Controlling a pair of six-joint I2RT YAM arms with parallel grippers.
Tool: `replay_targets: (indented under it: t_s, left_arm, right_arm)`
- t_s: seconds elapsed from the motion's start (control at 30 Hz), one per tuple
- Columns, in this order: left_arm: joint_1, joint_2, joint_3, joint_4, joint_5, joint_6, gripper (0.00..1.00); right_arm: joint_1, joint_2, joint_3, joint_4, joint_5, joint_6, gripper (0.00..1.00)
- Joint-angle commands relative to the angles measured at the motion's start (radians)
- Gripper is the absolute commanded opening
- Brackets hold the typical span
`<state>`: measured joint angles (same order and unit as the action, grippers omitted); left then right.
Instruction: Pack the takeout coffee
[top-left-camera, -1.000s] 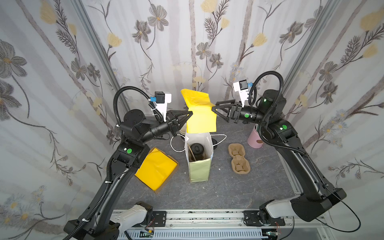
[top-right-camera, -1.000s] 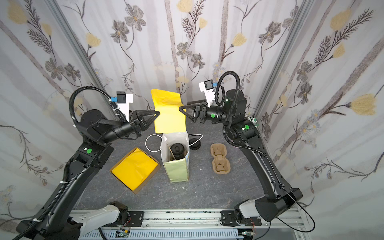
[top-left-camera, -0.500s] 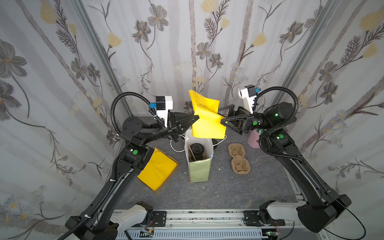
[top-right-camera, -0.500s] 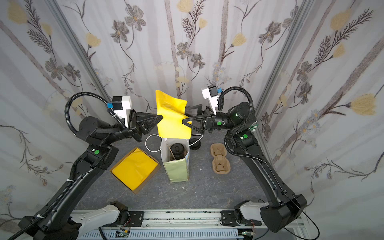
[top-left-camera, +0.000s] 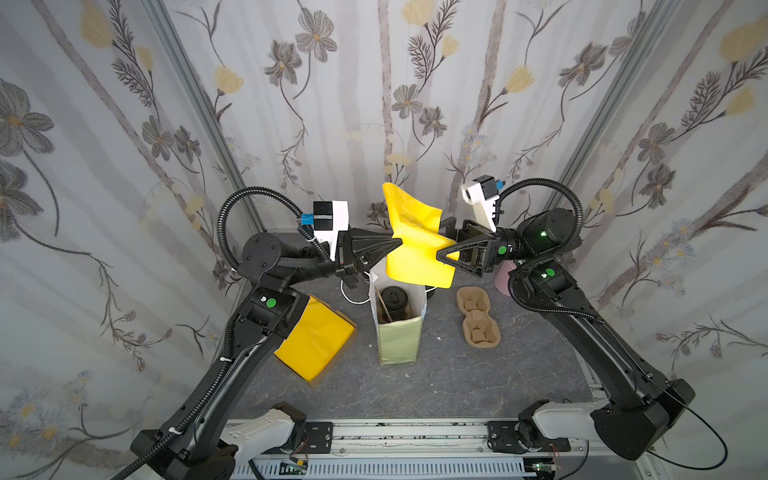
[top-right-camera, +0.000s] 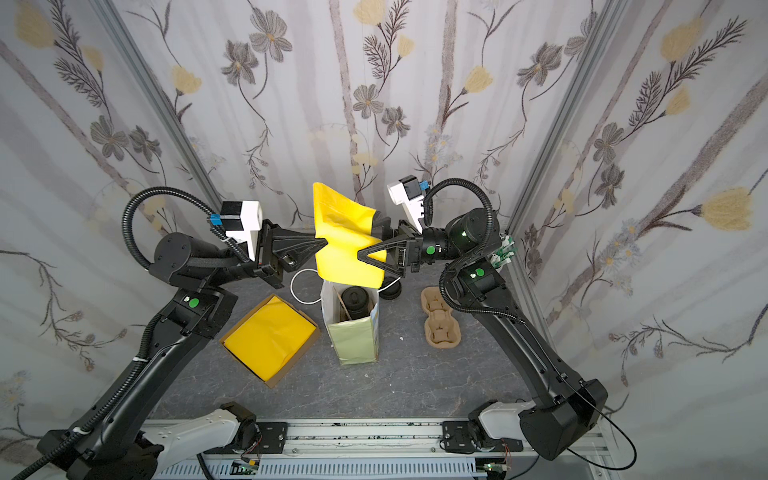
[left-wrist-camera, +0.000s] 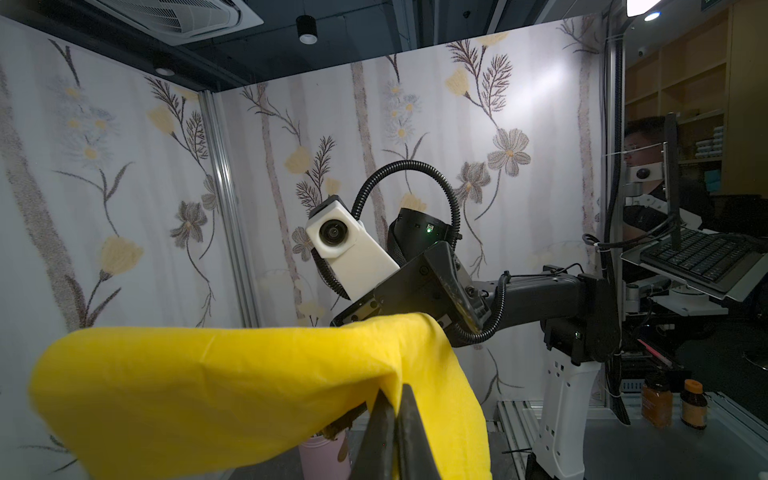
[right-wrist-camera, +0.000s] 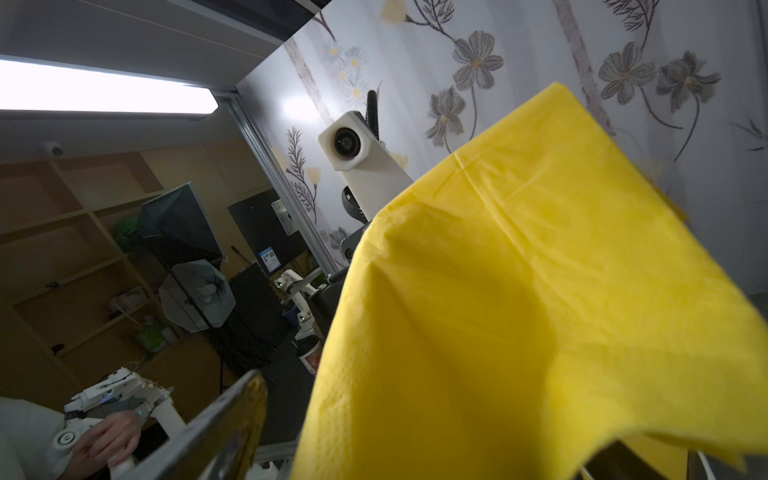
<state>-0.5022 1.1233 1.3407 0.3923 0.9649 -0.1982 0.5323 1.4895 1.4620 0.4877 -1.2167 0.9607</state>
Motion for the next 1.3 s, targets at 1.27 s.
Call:
replay_targets:
  t_s: [1.27]
  left_arm:
    - [-0.006, -0.02, -0.072, 0.042, -0.026, 0.077, 0.0]
  right_arm:
    - [-0.045, 0.262, 0.052, 1.292, -0.064, 1.135, 0.78]
